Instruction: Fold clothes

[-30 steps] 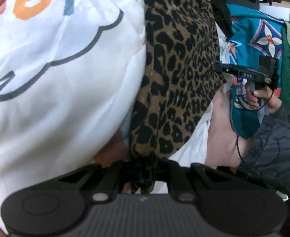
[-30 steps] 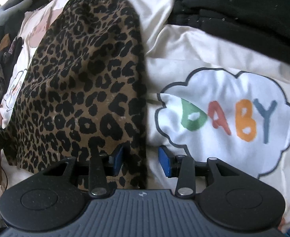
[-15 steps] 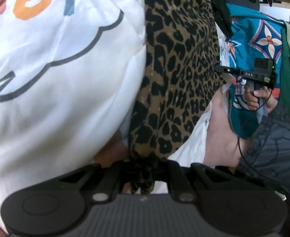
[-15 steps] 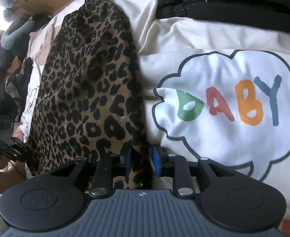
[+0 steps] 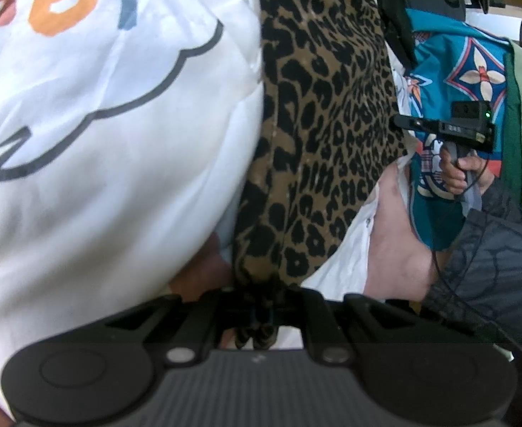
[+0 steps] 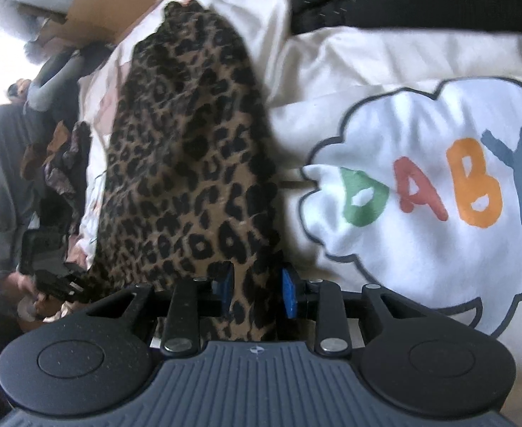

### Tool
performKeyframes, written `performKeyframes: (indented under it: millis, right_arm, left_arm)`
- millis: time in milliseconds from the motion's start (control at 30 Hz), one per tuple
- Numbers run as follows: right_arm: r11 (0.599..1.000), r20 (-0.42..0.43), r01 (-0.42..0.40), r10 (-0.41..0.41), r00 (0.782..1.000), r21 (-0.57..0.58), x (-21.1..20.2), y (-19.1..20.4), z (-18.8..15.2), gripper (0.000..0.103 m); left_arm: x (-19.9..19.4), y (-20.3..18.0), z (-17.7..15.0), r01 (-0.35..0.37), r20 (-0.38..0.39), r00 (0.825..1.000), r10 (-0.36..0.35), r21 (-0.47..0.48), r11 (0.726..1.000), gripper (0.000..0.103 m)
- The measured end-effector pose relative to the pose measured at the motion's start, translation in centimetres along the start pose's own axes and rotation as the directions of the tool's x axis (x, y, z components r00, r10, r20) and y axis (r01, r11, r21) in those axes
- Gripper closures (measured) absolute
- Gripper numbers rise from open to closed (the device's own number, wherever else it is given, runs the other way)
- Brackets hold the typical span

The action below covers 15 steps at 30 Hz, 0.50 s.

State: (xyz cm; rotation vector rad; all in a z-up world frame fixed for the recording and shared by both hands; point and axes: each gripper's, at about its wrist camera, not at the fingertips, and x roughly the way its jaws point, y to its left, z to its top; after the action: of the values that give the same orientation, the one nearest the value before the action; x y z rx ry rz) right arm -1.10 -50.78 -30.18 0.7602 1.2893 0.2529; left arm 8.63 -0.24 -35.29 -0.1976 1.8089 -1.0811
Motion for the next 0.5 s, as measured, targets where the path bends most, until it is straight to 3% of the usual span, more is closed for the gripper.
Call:
performKeyframes:
  millis: [233,333,400,467,500]
  right_arm:
    - [0.993,-0.019,-0.101,0.103,0.994,0.066,0.9,-1.6,-0.1,0.073]
    - [0.993,-0.040,-0.103,0.106,0.994,0.051,0.9,-1.2,-0.4,0.073]
    - [0.995,-0.045,-0.098,0.099,0.994,0.037,1.0,-0.8,-0.6,0.081]
    - [0.997,-0.056,-0.083,0.083,0.995,0.009,1.0,-0.3,-0.7,0.099]
    - [0.996,-0.055,-0.084,0.085,0.995,0.005,0.9,-0.1,-0.7,0.099]
  left_arm:
    - [0.0,0.1,0.0,0.005,0.000,1.000,-0.005,-0.010,1.000,0.096]
    - [-0.5,0.1,-0.2,0.023,0.005,1.000,-0.023,-0.017,1.000,0.096]
    - [-0.8,0.0,-0.2,0.034,0.011,0.999,-0.033,-0.021,0.999,0.097]
    - [-1.2,-0.2,-0.1,0.042,0.018,0.999,-0.042,-0.021,0.999,0.097]
    - [-1.4,-0.4,-0.1,0.045,0.021,0.999,-0.044,-0.017,0.999,0.097]
